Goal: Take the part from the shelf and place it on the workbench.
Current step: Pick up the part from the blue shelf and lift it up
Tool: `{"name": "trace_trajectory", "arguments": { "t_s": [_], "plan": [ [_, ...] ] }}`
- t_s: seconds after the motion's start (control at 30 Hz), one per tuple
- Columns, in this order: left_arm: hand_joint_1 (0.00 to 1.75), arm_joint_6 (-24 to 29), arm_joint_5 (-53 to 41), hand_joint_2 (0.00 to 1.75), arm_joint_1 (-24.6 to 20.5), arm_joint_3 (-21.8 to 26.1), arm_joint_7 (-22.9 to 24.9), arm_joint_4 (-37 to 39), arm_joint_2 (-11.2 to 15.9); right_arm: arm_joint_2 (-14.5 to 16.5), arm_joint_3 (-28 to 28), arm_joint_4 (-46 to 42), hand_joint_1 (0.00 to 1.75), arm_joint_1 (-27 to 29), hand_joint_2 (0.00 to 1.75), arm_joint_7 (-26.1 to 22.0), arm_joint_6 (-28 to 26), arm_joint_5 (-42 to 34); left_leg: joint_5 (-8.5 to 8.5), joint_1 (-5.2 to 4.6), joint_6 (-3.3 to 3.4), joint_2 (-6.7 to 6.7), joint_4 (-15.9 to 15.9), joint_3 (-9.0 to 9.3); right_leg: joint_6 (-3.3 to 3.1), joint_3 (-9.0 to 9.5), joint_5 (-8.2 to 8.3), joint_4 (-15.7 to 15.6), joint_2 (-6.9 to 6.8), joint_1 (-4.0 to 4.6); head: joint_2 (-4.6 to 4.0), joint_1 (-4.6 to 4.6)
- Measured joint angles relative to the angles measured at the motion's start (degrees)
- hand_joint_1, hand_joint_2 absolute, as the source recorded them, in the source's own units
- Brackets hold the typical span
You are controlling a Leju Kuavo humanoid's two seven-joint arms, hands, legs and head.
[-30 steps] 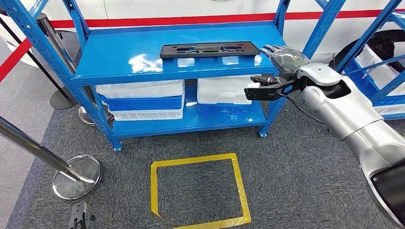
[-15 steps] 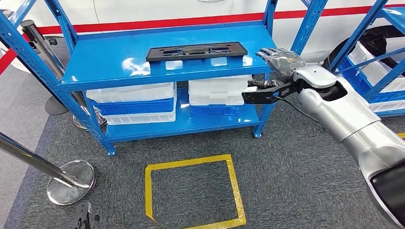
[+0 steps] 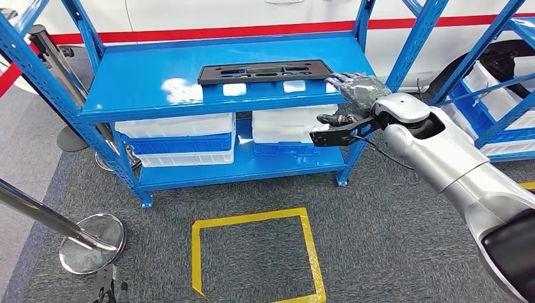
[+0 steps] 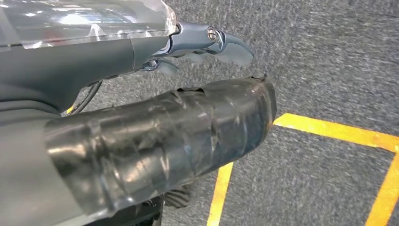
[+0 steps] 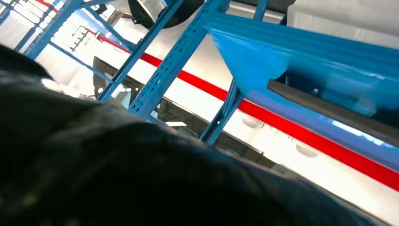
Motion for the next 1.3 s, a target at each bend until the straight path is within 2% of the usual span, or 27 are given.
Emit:
{"name": "trace_trajectory", "arguments": {
  "t_s": [0.07, 0.13, 0.2, 0.23, 0.27, 0.33, 0.37, 0.4, 0.43, 0.5, 0.53, 0.57, 0.63, 0.67, 0.73, 0.77, 0.83, 0.87, 0.9, 0.93, 1.0, 1.03, 1.07, 1.13, 1.2, 1.23, 1.3],
  "plan": [
    [0.00, -0.1, 0.1, 0.00, -0.1, 0.0, 0.1, 0.0, 0.0, -0.1, 0.3, 0.0, 0.00, -0.1, 0.00, 0.0, 0.1, -0.2, -0.48, 0.06, -0.68, 0.03, -0.1, 0.36, -0.57, 1.77, 1.42, -4.6, -0.08, 0.44, 0.00, 0.02],
    [0.00, -0.1, 0.1, 0.00, 0.0, 0.0, 0.2, 0.0, 0.0, -0.1, 0.5, 0.0, 0.00, -0.3, 0.00, 0.1, 0.3, -0.4, -0.66, 0.06, -1.43, 0.07, 0.1, 0.60, -1.47, 2.23, 0.98, -5.3, 0.04, 0.84, 0.00, 0.02],
    [0.00, -0.1, 0.1, 0.00, 0.0, 0.0, 0.2, 0.0, 0.0, -0.2, 0.6, -0.2, 0.00, -0.5, 0.00, 0.2, 0.3, -0.6, -1.41, 0.19, -1.92, 0.10, 1.3, 0.67, -2.31, 3.27, 0.88, -5.5, 0.09, 0.73, 0.00, 0.01],
    [0.00, -0.1, 0.0, 0.00, -0.1, 0.0, 0.1, 0.0, 0.1, -0.2, 0.6, -0.3, 0.00, -0.8, 0.00, 0.2, 0.3, -0.7, -2.32, 0.27, -2.04, 0.10, 3.2, -0.10, -2.73, 3.87, 0.69, -5.7, 0.08, 0.70, 0.00, 0.02],
    [0.00, 0.0, 0.0, 0.00, -0.1, 0.0, 0.1, 0.0, 0.1, -0.2, 0.6, -0.4, 0.00, -1.0, 0.00, 0.2, 0.3, -0.7, -3.59, 0.33, -2.14, 0.10, 6.2, -1.67, -3.13, 4.36, 0.48, -5.8, 0.06, 0.73, 0.00, 0.00],
    [0.00, 0.3, -0.3, 0.00, -0.1, -0.1, 0.1, 0.0, 0.2, -0.2, 0.8, -0.5, 0.00, -1.3, 0.00, 0.2, 0.3, -0.9, -6.14, 0.28, -2.32, 0.08, 13.5, -6.25, -3.66, 4.85, 0.01, -5.7, 0.17, 0.96, 0.00, -0.03],
    [0.00, 0.4, -0.4, 0.00, -0.1, -0.1, 0.2, 0.0, 0.2, -0.2, 1.0, -0.5, 0.00, -1.3, 0.00, 0.2, 0.4, -0.9, -6.53, 0.26, -2.35, 0.08, 15.8, -8.17, -3.77, 5.04, -0.24, -5.7, 0.29, 1.10, 0.00, -0.04],
    [0.00, 0.5, -0.5, 0.00, 0.0, -0.1, 0.2, 0.0, 0.3, -0.2, 1.2, -0.5, 0.00, -1.3, 0.00, 0.2, 0.4, -1.0, -5.81, 0.23, -2.29, 0.08, 16.2, -9.21, -3.81, 5.28, -0.53, -5.6, 0.43, 1.22, 0.00, -0.04],
    [0.00, 0.5, -0.5, 0.00, 0.0, -0.1, 0.2, 0.0, 0.3, -0.2, 1.4, -0.5, 0.00, -1.3, 0.00, 0.2, 0.4, -1.0, -3.84, 0.19, -2.12, 0.08, 14.3, -9.10, -3.78, 5.61, -0.89, -5.5, 0.53, 1.31, 0.00, -0.04],
    [0.00, 0.6, -0.6, 0.00, 0.0, -0.1, 0.2, 0.0, 0.3, -0.1, 1.8, -0.7, 0.00, -1.3, 0.00, 0.1, 0.7, -1.1, 1.25, 0.01, -1.65, 0.08, 7.0, -6.83, -3.54, 6.38, -1.73, -5.2, 0.65, 1.38, 0.00, -0.02],
    [0.00, 0.7, -0.6, 0.00, -0.1, -0.1, 0.2, 0.1, 0.4, -0.1, 2.0, -0.7, 0.00, -1.3, 0.00, 0.0, 0.8, -1.1, 2.48, -0.18, -1.41, 0.08, 3.7, -5.73, -3.33, 6.56, -2.09, -5.1, 0.70, 1.43, 0.00, -0.03],
    [0.00, 0.7, -0.7, 0.00, -0.1, -0.1, 0.3, 0.1, 0.4, 0.0, 2.2, -0.8, 0.00, -1.2, 0.00, 0.0, 0.9, -1.1, 3.11, -0.35, -1.16, 0.06, 1.8, -5.05, -3.08, 6.58, -2.35, -5.0, 0.77, 1.48, 0.00, -0.01],
    [0.00, 0.8, -0.9, 0.00, -0.1, -0.1, 0.5, 0.1, 0.5, 0.4, 2.6, -0.8, 0.00, -1.0, 0.00, 0.0, 0.9, -1.2, 2.90, -0.55, -0.72, -0.01, 0.8, -4.65, -2.49, 6.48, -2.65, -5.0, 0.88, 1.58, 0.00, -0.01],
    [0.00, 0.8, -1.0, 0.00, 0.0, -0.2, 0.5, 0.1, 0.5, 0.6, 2.9, -0.8, 0.00, -0.8, 0.00, 0.1, 0.9, -1.1, 3.31, -0.45, -0.45, -0.01, 0.7, -4.44, -2.19, 6.48, -2.89, -5.0, 0.87, 1.58, 0.00, 0.00],
    [0.00, 0.8, -1.2, 0.00, -0.2, -0.3, 0.7, 0.1, 0.5, 1.5, 3.4, -0.8, 0.00, -0.7, 0.00, 0.6, 0.8, -0.9, 3.40, -0.22, 0.03, 0.07, 0.1, -3.94, -1.66, 5.79, -4.21, -3.3, 0.68, 1.48, 0.00, 0.02],
    [0.00, 0.8, -1.3, 0.00, -0.3, -0.4, 0.8, 0.1, 0.5, 2.1, 3.6, -0.7, 0.00, -0.6, 0.00, 1.0, 0.8, -0.8, 3.38, -0.13, 0.26, 0.12, -0.1, -3.68, -1.42, 4.56, -5.53, -0.8, 0.56, 1.35, 0.00, 0.02],
    [0.00, 0.8, -1.6, 0.00, -0.4, -0.7, 1.2, 0.1, 0.5, 3.6, 4.2, -0.5, 0.00, -0.1, 0.00, 1.7, 0.7, -0.6, 3.10, -0.14, 0.57, 0.16, -0.1, -3.35, -1.01, 0.56, -8.43, 6.7, 0.43, 1.03, 0.00, 0.03],
    [0.00, 0.8, -1.7, 0.00, -0.5, -0.8, 1.4, 0.1, 0.5, 4.6, 4.4, -0.3, 0.00, 0.4, 0.00, 2.1, 0.6, -0.6, 2.93, -0.13, 0.61, 0.15, -0.1, -3.20, -0.84, -1.35, -9.05, 9.7, 0.38, 0.83, 0.00, 0.03],
    [0.00, 0.7, -1.8, 0.00, -0.5, -1.0, 1.5, 0.1, 0.5, 5.6, 4.6, 0.0, 0.00, 0.8, 0.00, 2.4, 0.4, -0.6, 2.71, -0.12, 0.59, 0.12, -0.1, -3.01, -0.71, -2.46, -8.59, 11.0, 0.33, 0.63, 0.00, 0.03],
    [0.00, 0.5, -1.9, 0.00, -0.5, -1.2, 1.6, 0.1, 0.5, 6.7, 4.8, 0.4, 0.00, 1.1, 0.00, 2.7, 0.1, -0.6, 2.47, -0.10, 0.48, 0.09, 0.0, -2.78, -0.66, -2.49, -7.02, 10.0, 0.27, 0.45, 0.00, 0.03],
    [0.00, 0.1, -2.1, 0.00, -0.5, -1.5, 1.6, 0.1, 0.5, 9.1, 5.0, 1.1, 0.00, 1.3, 0.00, 3.3, -0.6, -0.6, 1.89, -0.04, 0.06, 0.03, 0.2, -2.21, -0.82, 0.16, -2.38, 2.9, 0.16, 0.28, 0.00, 0.03],
    [0.00, -0.1, -2.3, 0.00, -0.6, -1.6, 1.6, 0.1, 0.5, 10.3, 5.1, 1.6, 0.00, 1.3, 0.00, 3.5, -1.0, -0.7, 1.65, -0.10, -0.24, 0.02, 0.3, -2.04, -1.01, 1.73, -0.81, -0.6, 0.14, 0.41, 0.00, 0.03],
    [0.00, -0.2, -2.4, 0.00, -0.7, -1.7, 1.7, 0.1, 0.5, 11.6, 5.2, 2.0, 0.00, 1.3, 0.00, 3.8, -1.3, -0.9, 1.49, -0.12, -0.57, 0.02, 0.4, -1.99, -1.26, 2.85, -0.03, -3.1, 0.14, 0.59, 0.00, 0.01],
    [0.00, -0.5, -2.6, 0.00, -0.7, -1.9, 1.9, 0.1, 0.5, 13.7, 5.2, 2.8, 0.00, 1.4, 0.00, 4.1, -1.9, -1.2, 1.43, -0.18, -1.23, 0.08, 0.3, -2.03, -1.73, 3.48, -0.21, -4.5, 0.22, 1.02, 0.00, -0.02],
    [0.00, -0.6, -2.6, 0.00, -0.7, -2.1, 2.1, 0.1, 0.4, 15.4, 5.3, 3.5, 0.00, 1.6, 0.00, 4.1, -2.1, -1.4, 1.10, -0.03, -1.87, 0.12, 0.5, -2.08, -2.42, 3.80, -0.13, -5.0, 0.29, 0.88, 0.00, -0.02],
    [0.00, -0.6, -2.6, 0.00, -0.7, -2.1, 2.1, 0.1, 0.4, 16.1, 5.3, 3.7, 0.00, 1.6, 0.00, 4.1, -2.2, -1.4, 0.34, 0.04, -2.14, 0.11, 1.6, -2.52, -2.89, 4.07, -0.05, -5.3, 0.22, 0.79, 0.00, -0.03],
    [0.00, -0.7, -2.6, 0.00, -0.7, -2.3, 2.2, 0.1, 0.5, 17.4, 5.3, 4.2, 0.00, 1.7, 0.00, 4.1, -2.4, -1.4, -2.64, 0.14, -2.52, 0.07, 7.3, -5.15, -3.59, 4.48, -0.05, -5.7, 0.10, 0.74, 0.00, -0.02]
  ]
}}
